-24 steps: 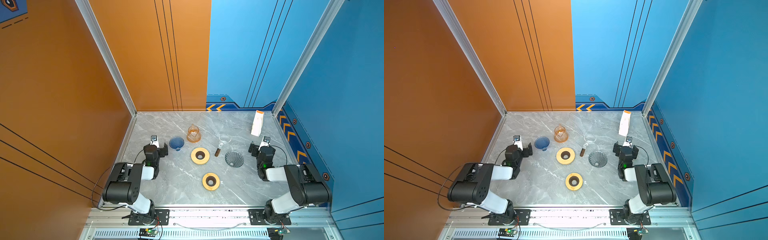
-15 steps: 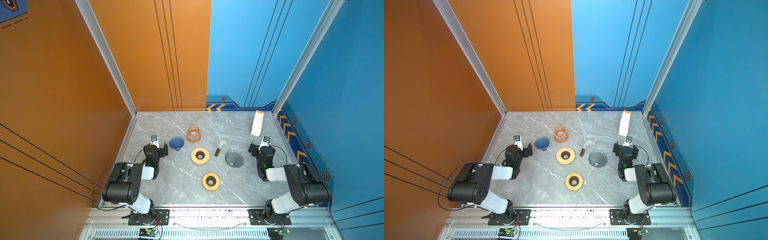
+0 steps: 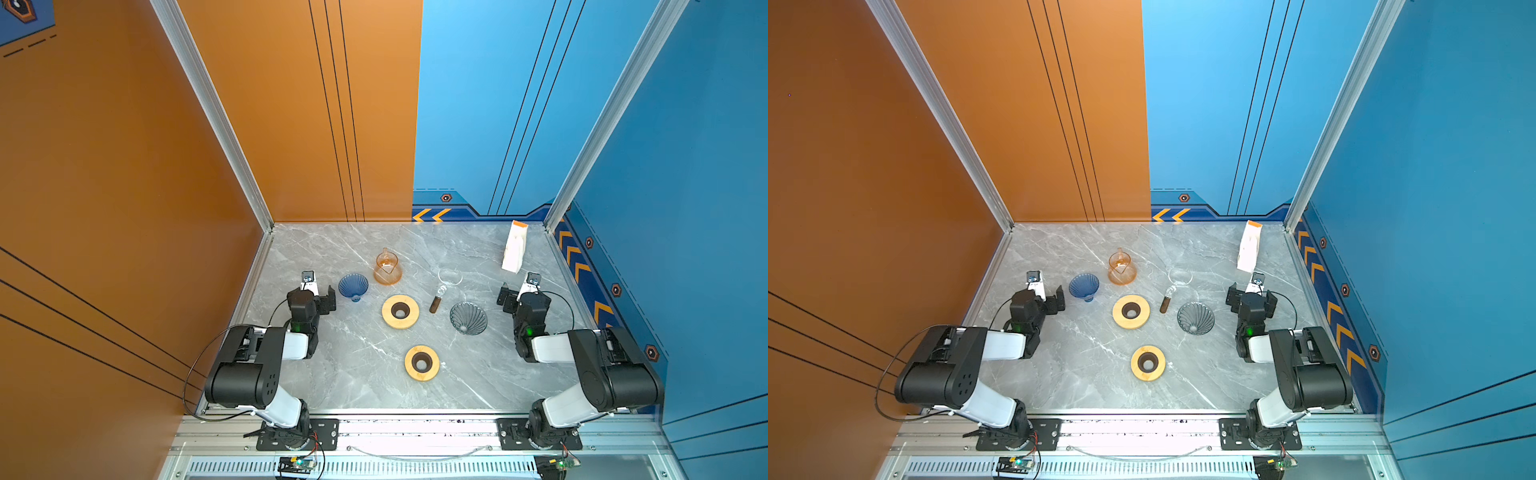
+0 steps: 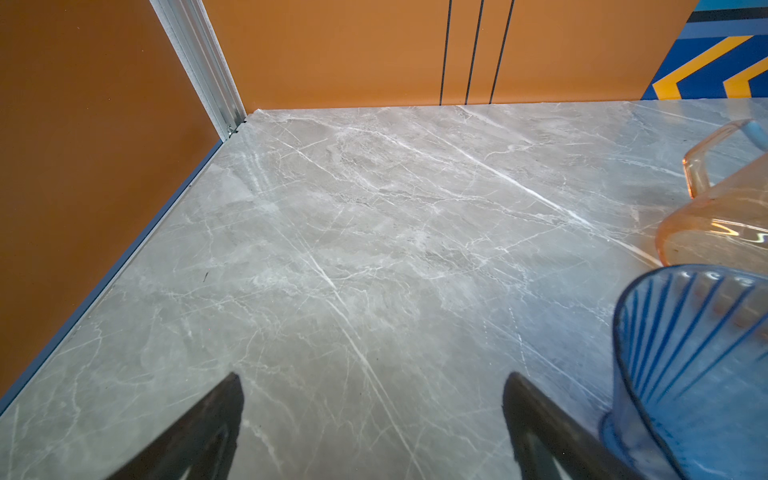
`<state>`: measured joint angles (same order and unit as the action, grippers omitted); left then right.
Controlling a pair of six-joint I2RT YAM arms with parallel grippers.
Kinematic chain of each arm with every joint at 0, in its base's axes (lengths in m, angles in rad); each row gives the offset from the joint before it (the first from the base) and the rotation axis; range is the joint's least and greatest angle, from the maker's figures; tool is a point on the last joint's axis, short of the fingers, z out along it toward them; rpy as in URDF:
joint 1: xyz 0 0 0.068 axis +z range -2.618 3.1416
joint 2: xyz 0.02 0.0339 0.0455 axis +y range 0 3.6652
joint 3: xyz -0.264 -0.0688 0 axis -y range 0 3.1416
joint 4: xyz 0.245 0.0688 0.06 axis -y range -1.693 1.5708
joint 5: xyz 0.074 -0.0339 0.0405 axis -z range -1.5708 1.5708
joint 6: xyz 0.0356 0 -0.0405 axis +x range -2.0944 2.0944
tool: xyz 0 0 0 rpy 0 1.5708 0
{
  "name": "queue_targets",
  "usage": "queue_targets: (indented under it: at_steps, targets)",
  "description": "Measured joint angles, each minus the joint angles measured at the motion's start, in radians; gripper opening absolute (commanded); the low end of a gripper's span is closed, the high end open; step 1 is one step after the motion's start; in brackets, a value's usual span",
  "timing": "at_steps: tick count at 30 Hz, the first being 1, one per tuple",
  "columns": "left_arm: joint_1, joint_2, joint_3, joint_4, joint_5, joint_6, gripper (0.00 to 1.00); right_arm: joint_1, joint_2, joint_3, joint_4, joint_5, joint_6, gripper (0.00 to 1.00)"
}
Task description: Place the coffee filter in the dripper
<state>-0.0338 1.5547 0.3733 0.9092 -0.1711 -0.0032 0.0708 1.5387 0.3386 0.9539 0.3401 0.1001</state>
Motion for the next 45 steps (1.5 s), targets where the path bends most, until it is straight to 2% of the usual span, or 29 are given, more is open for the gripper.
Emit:
queue_targets:
  at_steps: [29,35,40,45]
  targets:
    - [0.001,-0.013,0.0,-0.009,0.019,0.004,0.98,0.005,0.0,0.0,0.0,-0.015,-0.019,1.0]
    - [0.001,-0.201,-0.001,-0.106,0.043,0.014,0.98,0.027,-0.032,0.0,-0.025,-0.021,-0.043,1.0]
    - [0.0,-0.365,0.045,-0.274,0.075,0.015,0.98,0.055,-0.161,0.046,-0.173,-0.022,-0.072,1.0]
    - [-0.011,-0.471,0.14,-0.473,0.104,0.014,0.98,0.071,-0.299,0.105,-0.288,-0.022,-0.104,1.0]
